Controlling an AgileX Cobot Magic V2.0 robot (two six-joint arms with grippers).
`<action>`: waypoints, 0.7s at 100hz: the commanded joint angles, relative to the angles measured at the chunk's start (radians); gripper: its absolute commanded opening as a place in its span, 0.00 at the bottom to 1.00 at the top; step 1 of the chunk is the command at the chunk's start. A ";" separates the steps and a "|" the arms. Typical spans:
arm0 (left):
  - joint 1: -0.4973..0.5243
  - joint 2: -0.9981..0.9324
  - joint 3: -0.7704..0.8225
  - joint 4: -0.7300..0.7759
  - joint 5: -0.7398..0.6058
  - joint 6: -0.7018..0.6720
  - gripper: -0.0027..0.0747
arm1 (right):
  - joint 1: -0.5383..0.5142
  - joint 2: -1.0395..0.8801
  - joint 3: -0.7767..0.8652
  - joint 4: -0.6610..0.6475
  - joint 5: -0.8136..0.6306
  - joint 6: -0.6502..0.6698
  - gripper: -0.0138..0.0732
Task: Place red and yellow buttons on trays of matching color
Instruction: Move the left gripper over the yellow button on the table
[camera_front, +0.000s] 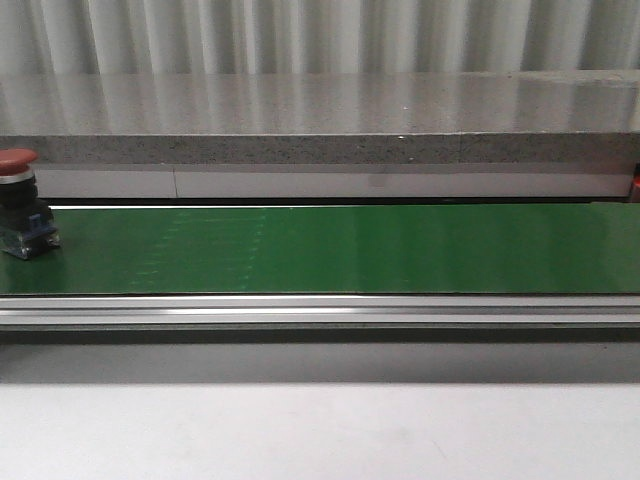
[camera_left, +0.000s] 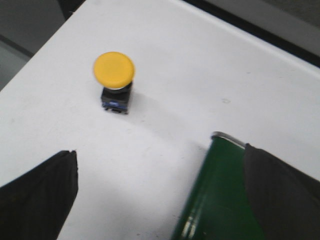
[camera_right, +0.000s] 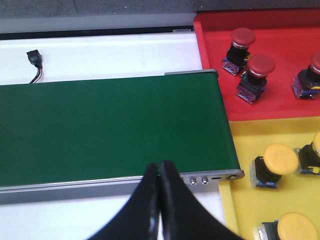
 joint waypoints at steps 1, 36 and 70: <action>0.042 0.018 -0.032 0.012 -0.078 0.002 0.84 | 0.001 -0.002 -0.025 -0.004 -0.062 -0.007 0.08; 0.114 0.192 -0.076 0.029 -0.180 0.002 0.84 | 0.001 -0.002 -0.025 -0.004 -0.062 -0.007 0.08; 0.114 0.353 -0.272 0.045 -0.151 0.028 0.83 | 0.001 -0.002 -0.025 -0.004 -0.062 -0.007 0.08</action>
